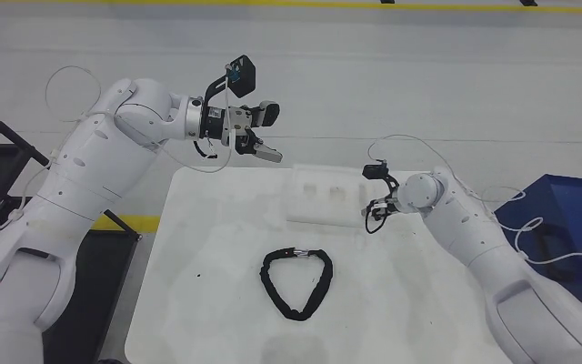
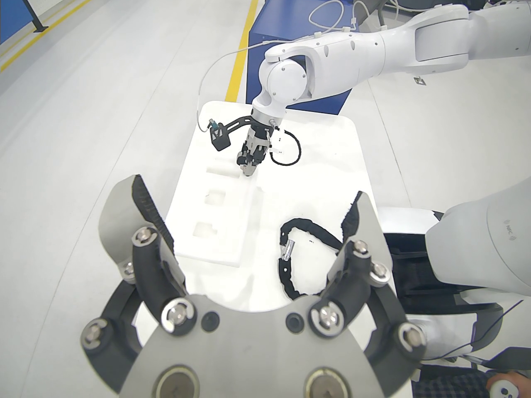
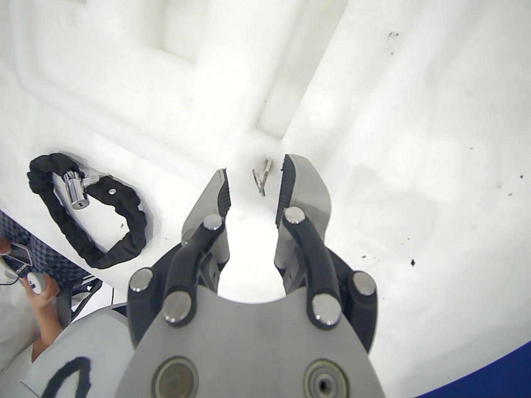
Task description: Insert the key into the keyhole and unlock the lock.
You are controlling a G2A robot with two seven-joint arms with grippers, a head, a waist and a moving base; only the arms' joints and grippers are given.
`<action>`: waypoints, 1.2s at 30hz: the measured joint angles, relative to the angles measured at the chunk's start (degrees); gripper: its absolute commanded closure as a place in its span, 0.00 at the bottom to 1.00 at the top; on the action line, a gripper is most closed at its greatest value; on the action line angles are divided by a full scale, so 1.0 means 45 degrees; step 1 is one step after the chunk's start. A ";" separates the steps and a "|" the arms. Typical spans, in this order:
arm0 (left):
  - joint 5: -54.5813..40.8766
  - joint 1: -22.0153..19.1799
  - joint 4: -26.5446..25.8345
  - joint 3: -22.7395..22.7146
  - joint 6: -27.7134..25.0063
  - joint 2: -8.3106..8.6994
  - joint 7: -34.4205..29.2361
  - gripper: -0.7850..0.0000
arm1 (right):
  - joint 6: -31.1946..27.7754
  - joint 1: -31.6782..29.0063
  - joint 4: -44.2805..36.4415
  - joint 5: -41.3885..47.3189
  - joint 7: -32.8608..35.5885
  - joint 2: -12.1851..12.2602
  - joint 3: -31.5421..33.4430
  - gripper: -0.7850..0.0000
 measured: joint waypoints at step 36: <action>0.0000 0.0000 0.0000 0.0000 0.0000 0.0000 0.0000 0.00 | 0.0301 -0.0163 -0.4417 -0.1344 0.1446 0.0812 0.1956 1.00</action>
